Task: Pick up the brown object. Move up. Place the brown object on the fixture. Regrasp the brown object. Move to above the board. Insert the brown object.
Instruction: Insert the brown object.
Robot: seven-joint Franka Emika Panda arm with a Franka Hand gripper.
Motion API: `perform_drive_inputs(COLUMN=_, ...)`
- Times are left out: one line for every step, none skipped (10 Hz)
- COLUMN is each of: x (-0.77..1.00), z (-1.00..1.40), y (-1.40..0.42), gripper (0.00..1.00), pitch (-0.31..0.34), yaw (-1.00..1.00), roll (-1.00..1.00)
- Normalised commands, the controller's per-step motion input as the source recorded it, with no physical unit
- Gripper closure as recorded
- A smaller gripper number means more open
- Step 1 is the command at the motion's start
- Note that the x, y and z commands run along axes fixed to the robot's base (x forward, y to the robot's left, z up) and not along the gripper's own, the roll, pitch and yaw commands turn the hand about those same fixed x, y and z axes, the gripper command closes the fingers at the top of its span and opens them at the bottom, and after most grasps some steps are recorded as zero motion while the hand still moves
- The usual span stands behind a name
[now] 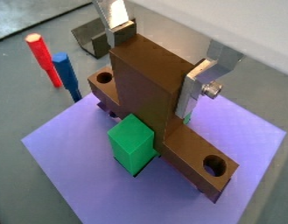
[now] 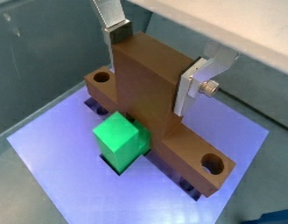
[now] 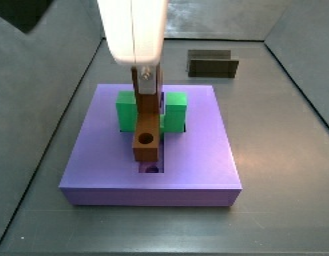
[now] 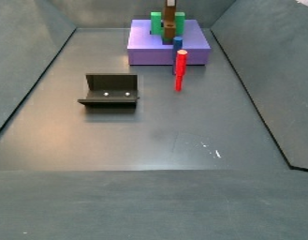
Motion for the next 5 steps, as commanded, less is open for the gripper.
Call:
perform_drive_inputs(x=0.11, z=-0.31, y=0.06, gripper=1.00, pitch=0.000, yaw=0.00, roll=0.00)
perform_drive_inputs(x=0.19, z=-0.24, y=0.00, gripper=1.00, pitch=0.000, yaw=0.00, roll=-0.01)
perform_drive_inputs(x=0.15, z=-0.17, y=-0.05, gripper=1.00, pitch=0.000, yaw=0.00, roll=0.00)
perform_drive_inputs(x=0.15, z=-0.09, y=-0.25, gripper=1.00, pitch=0.000, yaw=0.00, roll=0.00)
perform_drive_inputs(x=0.19, z=-0.08, y=-0.26, gripper=1.00, pitch=0.000, yaw=0.03, roll=0.00)
